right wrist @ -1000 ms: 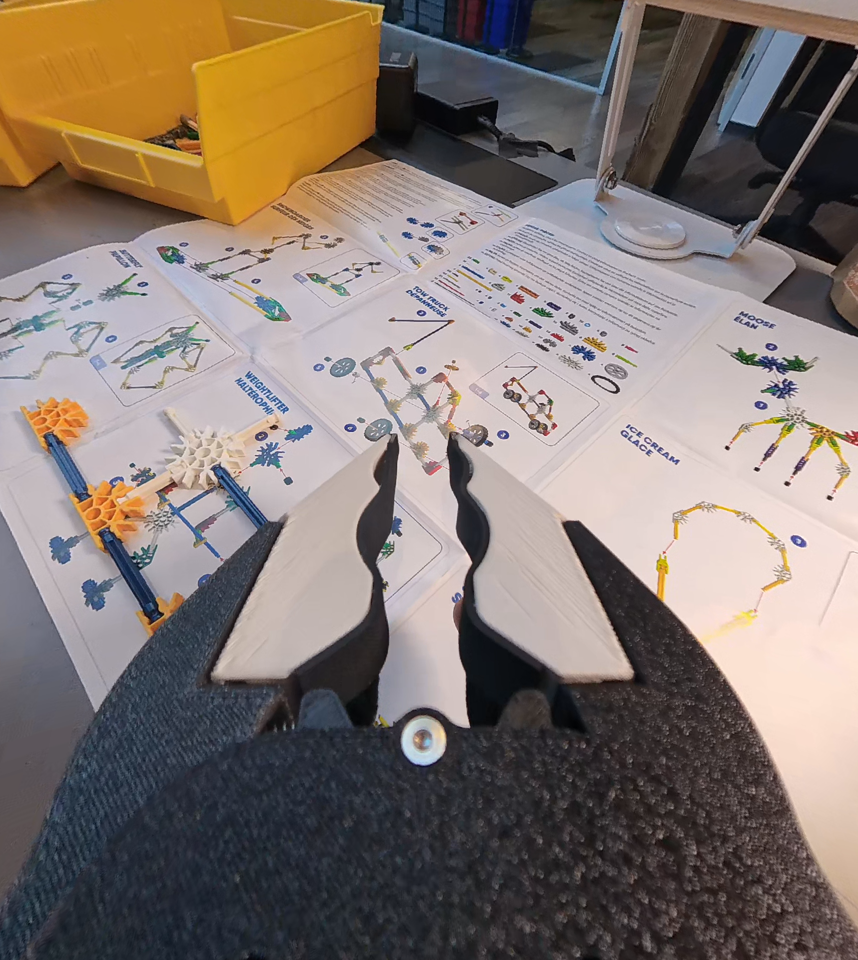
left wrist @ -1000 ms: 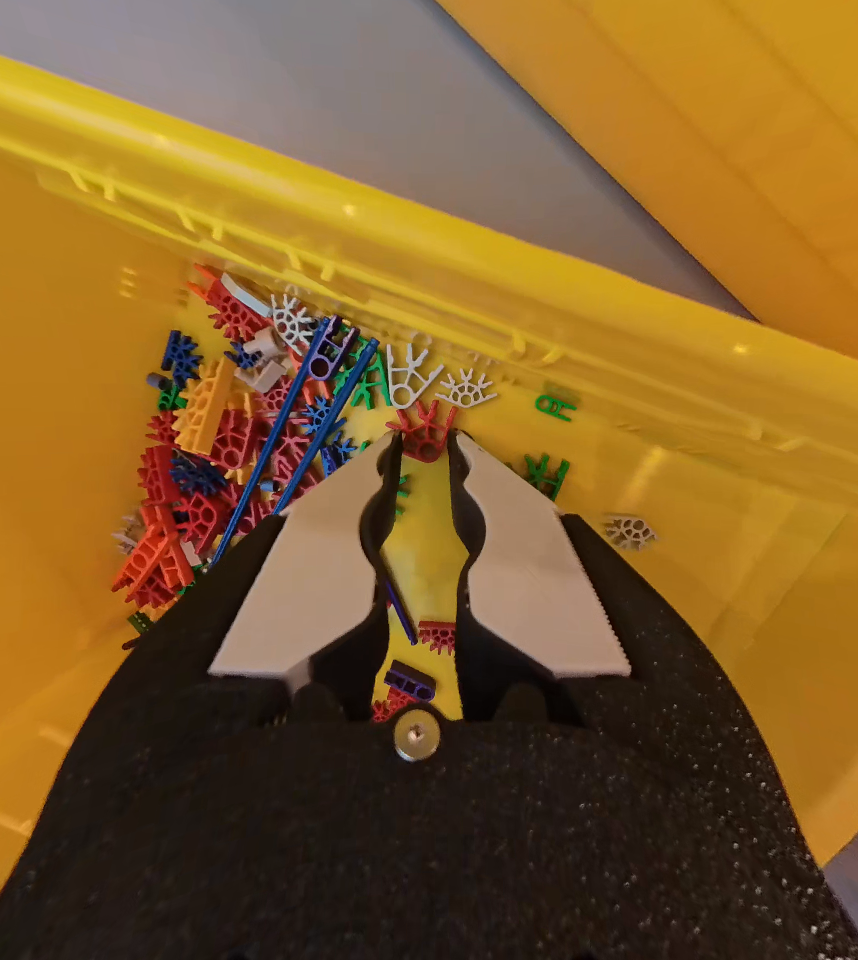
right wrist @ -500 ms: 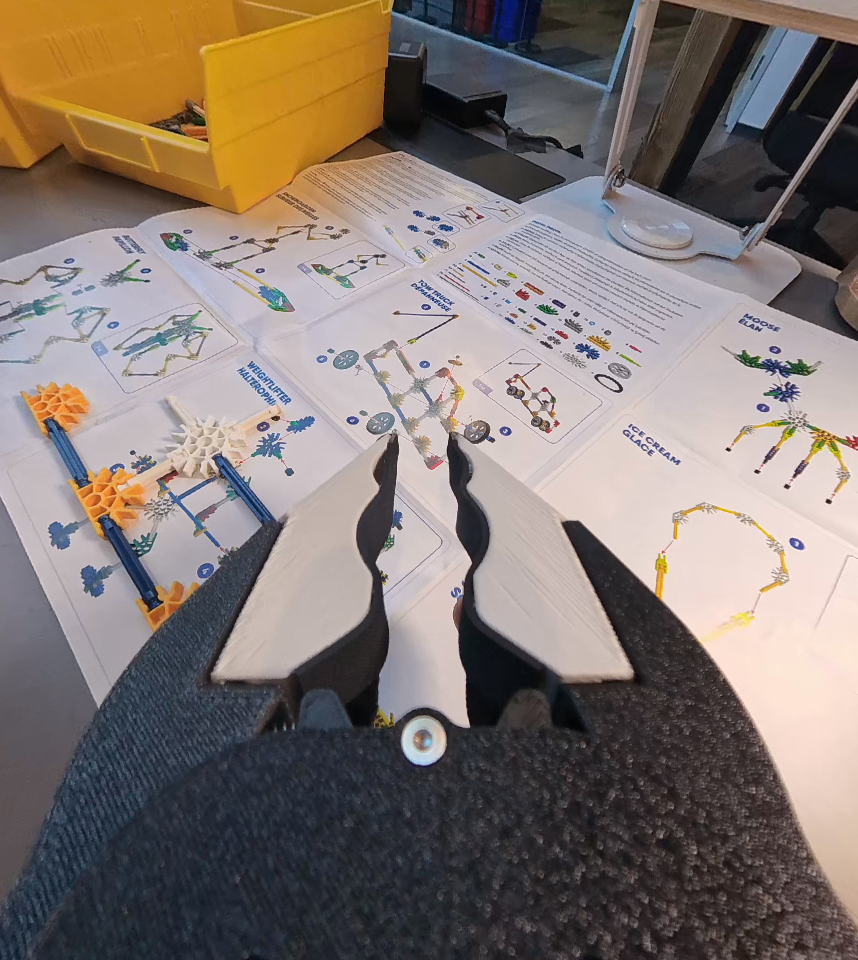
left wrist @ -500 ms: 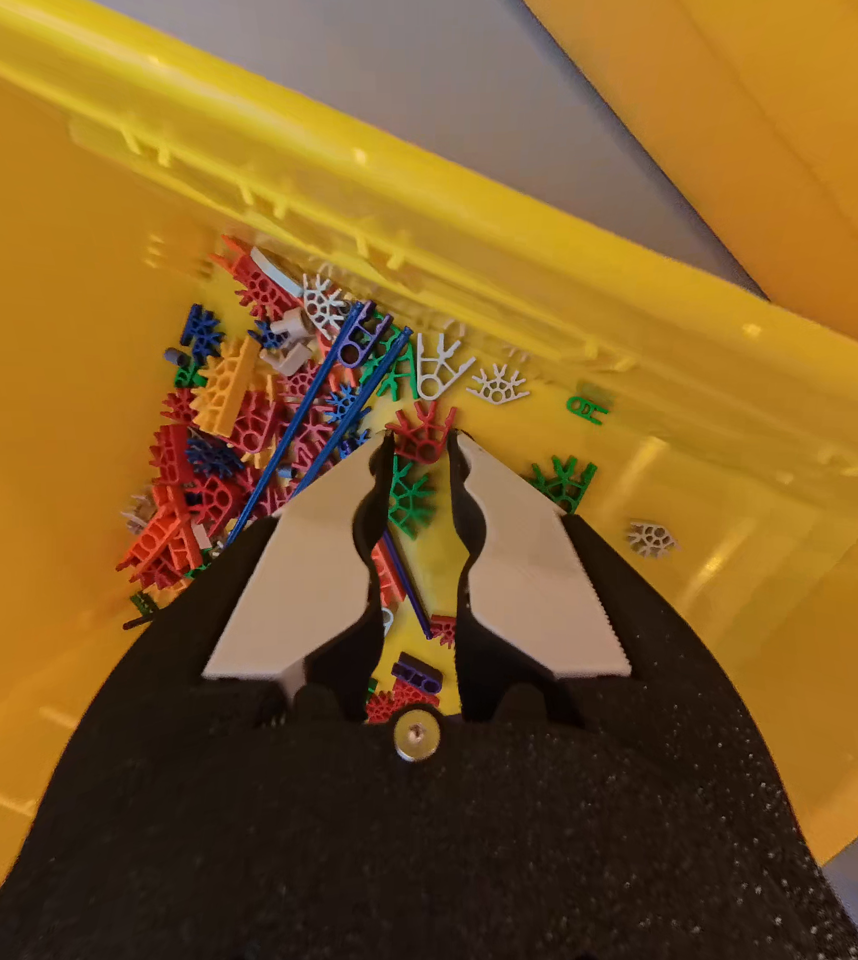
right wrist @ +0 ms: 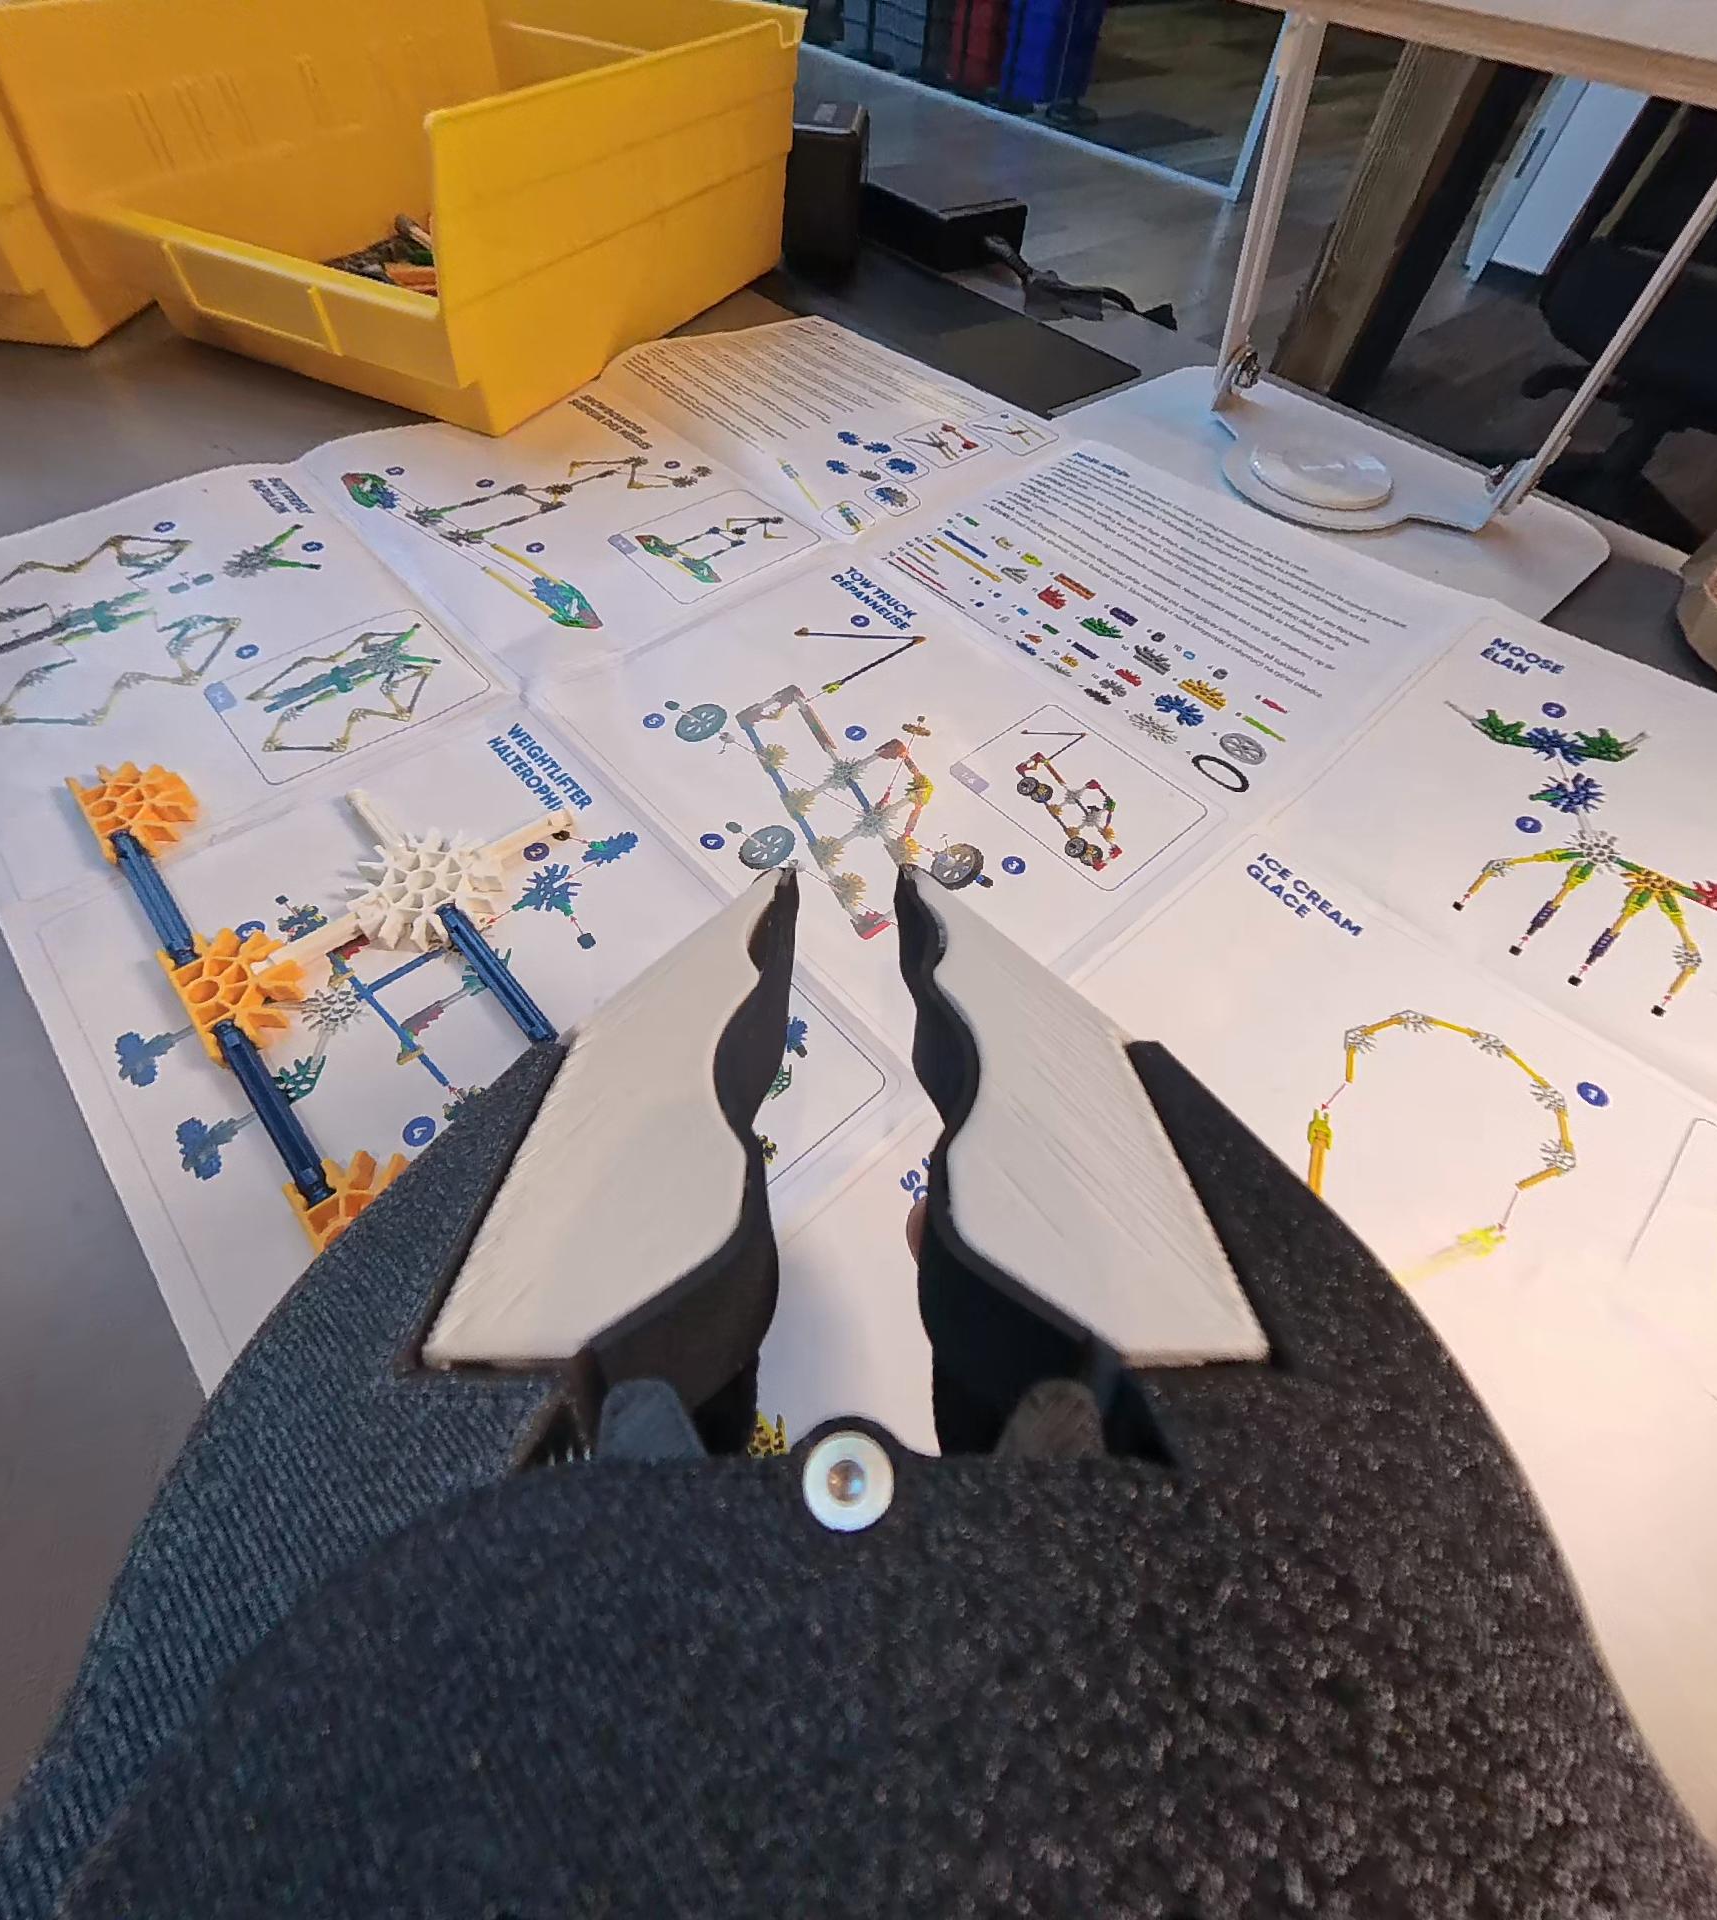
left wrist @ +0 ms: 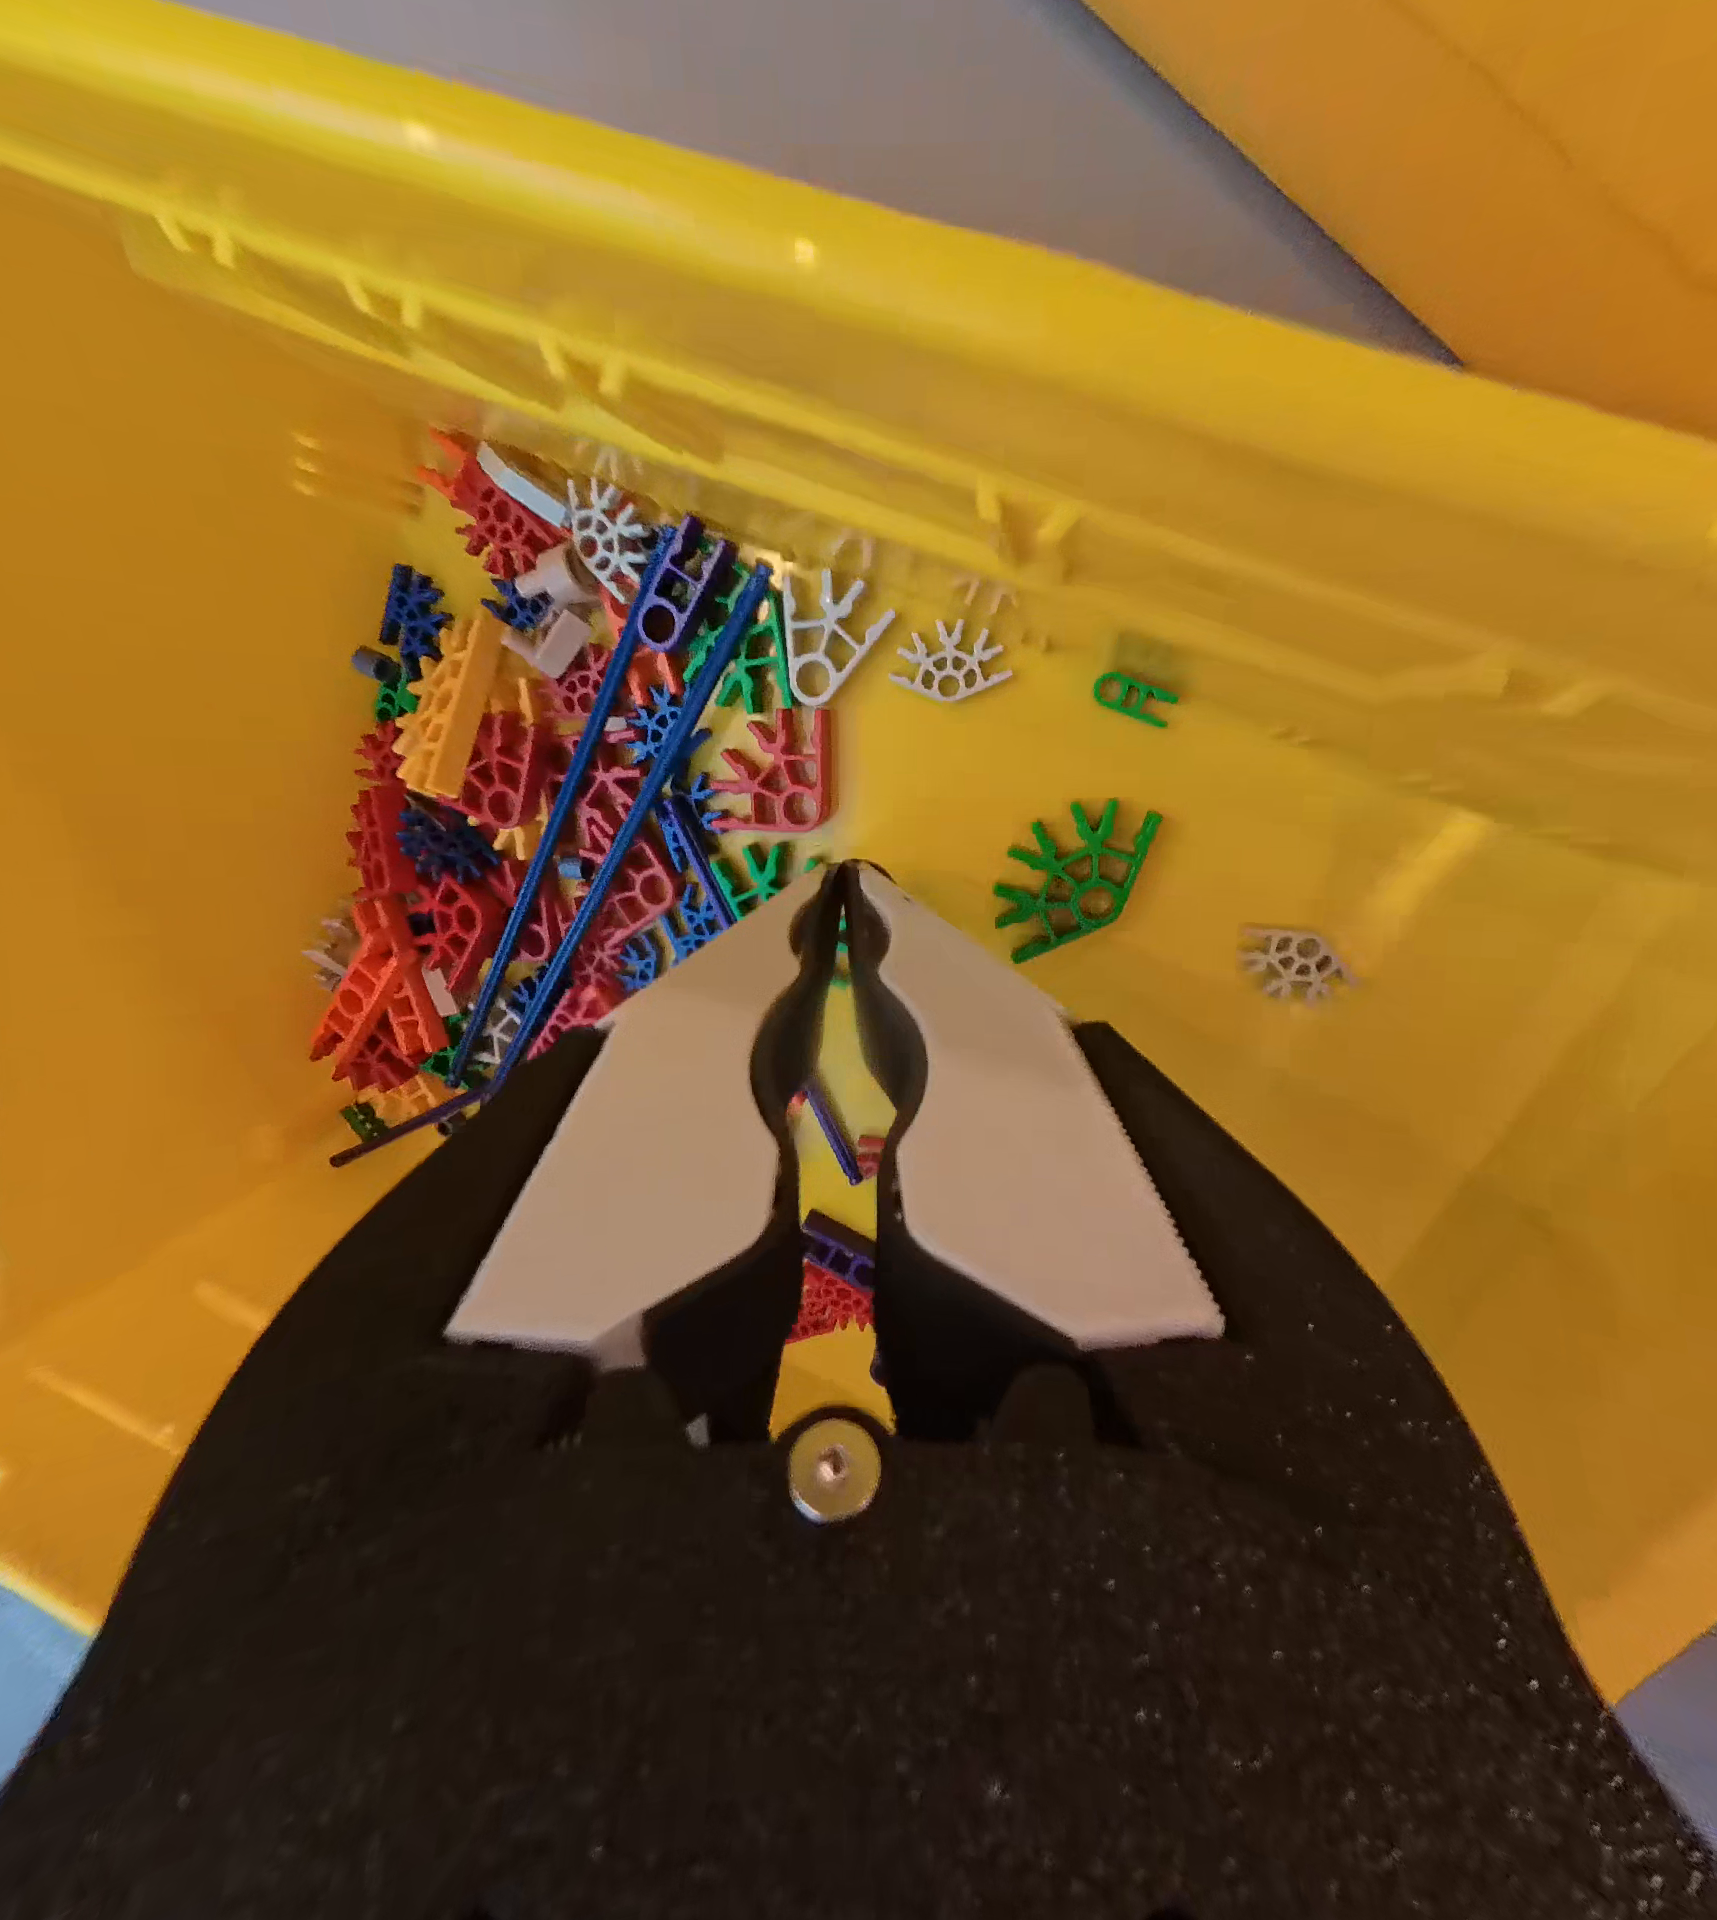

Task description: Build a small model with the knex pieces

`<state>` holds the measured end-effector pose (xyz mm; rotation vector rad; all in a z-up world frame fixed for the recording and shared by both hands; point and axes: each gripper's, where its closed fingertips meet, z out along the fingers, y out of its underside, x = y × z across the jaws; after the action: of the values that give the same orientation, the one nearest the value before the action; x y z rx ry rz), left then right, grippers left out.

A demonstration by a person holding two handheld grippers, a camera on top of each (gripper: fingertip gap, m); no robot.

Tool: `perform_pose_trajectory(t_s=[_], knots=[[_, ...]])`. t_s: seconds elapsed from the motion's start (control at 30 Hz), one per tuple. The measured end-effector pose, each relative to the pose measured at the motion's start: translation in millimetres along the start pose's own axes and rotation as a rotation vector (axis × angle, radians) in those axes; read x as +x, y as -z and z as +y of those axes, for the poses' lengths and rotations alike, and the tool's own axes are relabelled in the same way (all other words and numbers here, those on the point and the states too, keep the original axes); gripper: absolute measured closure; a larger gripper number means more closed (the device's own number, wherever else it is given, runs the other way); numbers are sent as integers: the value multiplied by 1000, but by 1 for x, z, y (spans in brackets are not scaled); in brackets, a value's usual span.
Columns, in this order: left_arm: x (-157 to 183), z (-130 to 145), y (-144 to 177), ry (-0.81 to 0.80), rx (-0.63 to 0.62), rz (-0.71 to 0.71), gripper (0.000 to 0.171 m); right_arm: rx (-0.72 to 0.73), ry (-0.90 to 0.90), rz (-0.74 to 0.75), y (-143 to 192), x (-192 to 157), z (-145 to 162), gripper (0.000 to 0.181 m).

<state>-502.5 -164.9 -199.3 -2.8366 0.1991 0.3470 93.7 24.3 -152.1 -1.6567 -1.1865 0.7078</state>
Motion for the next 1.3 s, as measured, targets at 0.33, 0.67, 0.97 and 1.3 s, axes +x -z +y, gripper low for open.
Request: perform_pose_trajectory(t_s=[0.33,0.67,0.97,1.3], knots=[[2,-10,47,29,161,-10,171,6,6,-16,1,-4,-2,163],[-8,-21,15,128,194,21,153,1,6,-24,-2,-8,-1,163],[-9,-15,-12,162,138,96,153,-2,1,8,0,-2,1,163],[3,0,-6,63,85,93,149,-14,0,-13,-3,-6,5,163]])
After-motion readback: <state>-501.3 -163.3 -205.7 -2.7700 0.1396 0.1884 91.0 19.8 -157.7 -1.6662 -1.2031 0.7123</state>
